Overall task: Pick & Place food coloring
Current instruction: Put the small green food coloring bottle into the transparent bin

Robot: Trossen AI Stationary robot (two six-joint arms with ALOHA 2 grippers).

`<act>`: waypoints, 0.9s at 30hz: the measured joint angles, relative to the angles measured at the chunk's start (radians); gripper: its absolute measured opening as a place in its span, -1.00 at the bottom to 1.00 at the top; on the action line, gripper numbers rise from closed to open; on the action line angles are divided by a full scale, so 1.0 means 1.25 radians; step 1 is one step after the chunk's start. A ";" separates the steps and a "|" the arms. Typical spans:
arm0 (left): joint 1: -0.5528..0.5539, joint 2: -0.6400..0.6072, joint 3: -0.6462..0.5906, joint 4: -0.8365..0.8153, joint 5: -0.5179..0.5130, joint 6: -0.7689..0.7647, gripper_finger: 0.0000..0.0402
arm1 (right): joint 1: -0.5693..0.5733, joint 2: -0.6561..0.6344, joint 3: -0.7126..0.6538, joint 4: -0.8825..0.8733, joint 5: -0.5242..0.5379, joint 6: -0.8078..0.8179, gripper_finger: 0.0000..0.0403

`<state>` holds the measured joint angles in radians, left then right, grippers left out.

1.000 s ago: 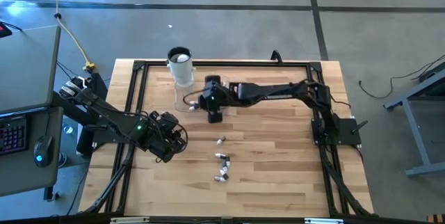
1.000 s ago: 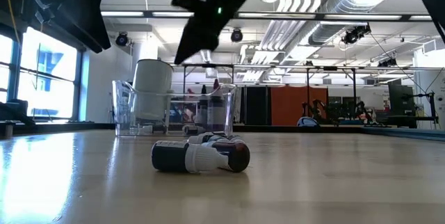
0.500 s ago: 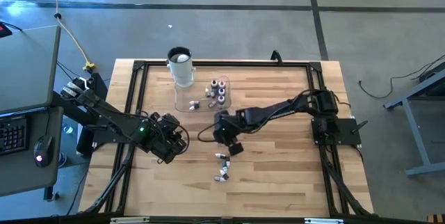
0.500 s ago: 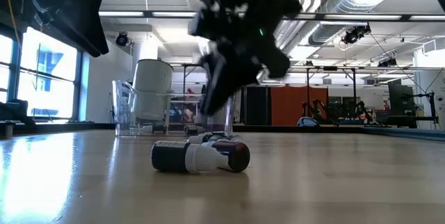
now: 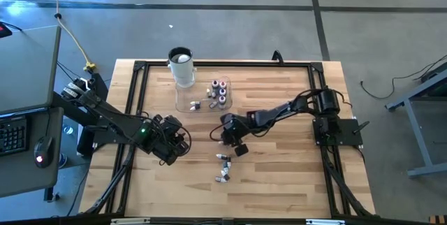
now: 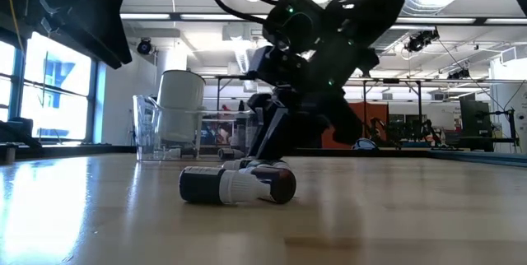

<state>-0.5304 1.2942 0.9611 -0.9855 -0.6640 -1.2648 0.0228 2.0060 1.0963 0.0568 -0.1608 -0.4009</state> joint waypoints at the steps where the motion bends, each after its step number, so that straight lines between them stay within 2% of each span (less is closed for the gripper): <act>1: 0.000 0.000 0.000 0.000 -0.001 0.000 -0.09 | -0.002 0.000 -0.005 0.010 0.001 0.007 -0.37; 6: 0.000 0.000 0.000 0.007 -0.007 0.000 -0.09 | -0.012 -0.001 -0.027 0.056 0.001 0.064 -0.40; 14: 0.000 0.000 0.000 0.013 -0.007 0.000 -0.09 | -0.013 0.002 0.015 0.061 -0.003 0.088 -0.65; 19: 0.000 0.000 0.000 0.013 -0.007 0.001 -0.09 | -0.019 0.002 0.118 0.059 0.027 0.083 -0.66; 24: 0.000 0.000 0.000 0.013 -0.006 0.003 -0.09 | -0.060 0.002 0.284 -0.027 0.169 0.036 -0.59; 27: 0.000 0.000 0.000 0.013 -0.002 0.003 -0.09 | -0.096 0.002 0.357 -0.069 0.181 0.047 -0.61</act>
<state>-0.5304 1.2942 0.9611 -0.9697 -0.6668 -1.2610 -0.0976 2.0079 1.5430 -0.0299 0.0657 -0.3421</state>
